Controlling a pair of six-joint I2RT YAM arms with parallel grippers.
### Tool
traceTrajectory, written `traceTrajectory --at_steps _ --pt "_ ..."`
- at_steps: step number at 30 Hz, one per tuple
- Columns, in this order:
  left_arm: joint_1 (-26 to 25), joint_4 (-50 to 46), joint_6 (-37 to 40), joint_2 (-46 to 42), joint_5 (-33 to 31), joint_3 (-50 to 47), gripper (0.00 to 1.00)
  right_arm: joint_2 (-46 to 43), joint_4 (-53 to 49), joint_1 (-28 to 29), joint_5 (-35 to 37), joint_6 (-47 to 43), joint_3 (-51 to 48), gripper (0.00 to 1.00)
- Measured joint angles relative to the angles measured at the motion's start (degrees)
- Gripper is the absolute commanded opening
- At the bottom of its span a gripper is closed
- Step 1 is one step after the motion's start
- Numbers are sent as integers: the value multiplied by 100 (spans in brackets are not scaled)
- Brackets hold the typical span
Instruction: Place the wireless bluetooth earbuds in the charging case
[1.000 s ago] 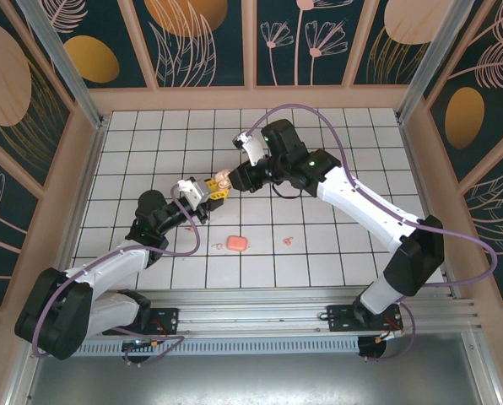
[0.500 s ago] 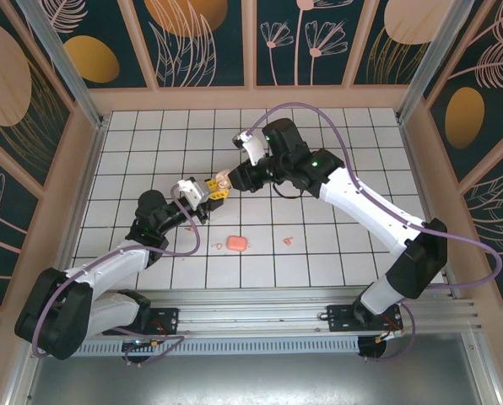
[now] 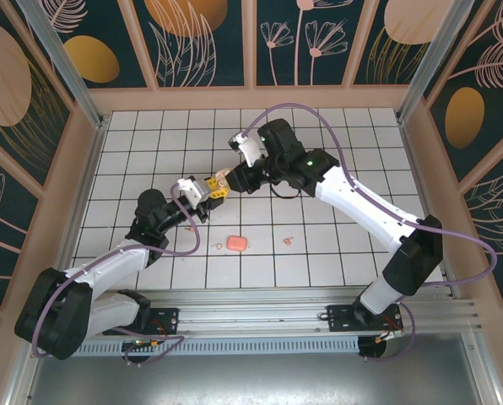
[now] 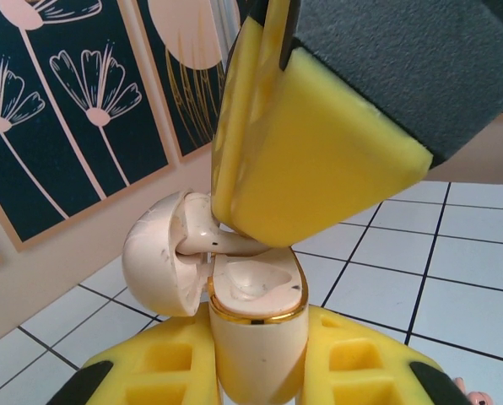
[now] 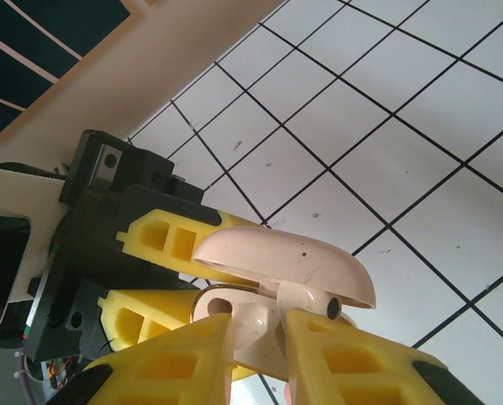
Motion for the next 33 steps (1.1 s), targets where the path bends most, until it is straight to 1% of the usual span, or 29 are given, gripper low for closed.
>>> traceTrajectory --at_steps 14,21,26,33 --pt "0 -153 2 -4 -17 0 4 92 -33 0 98 -44 11 14" --pt "0 -168 -2 -7 -15 0 4 61 26 -11 136 -61 -63 13" --pt "0 -83 -195 -7 109 -7 4 -264 549 -155 -197 -39 -647 13" --pt "0 428 -608 -4 345 -44 4 -754 1351 -358 -761 -22 -1303 13"
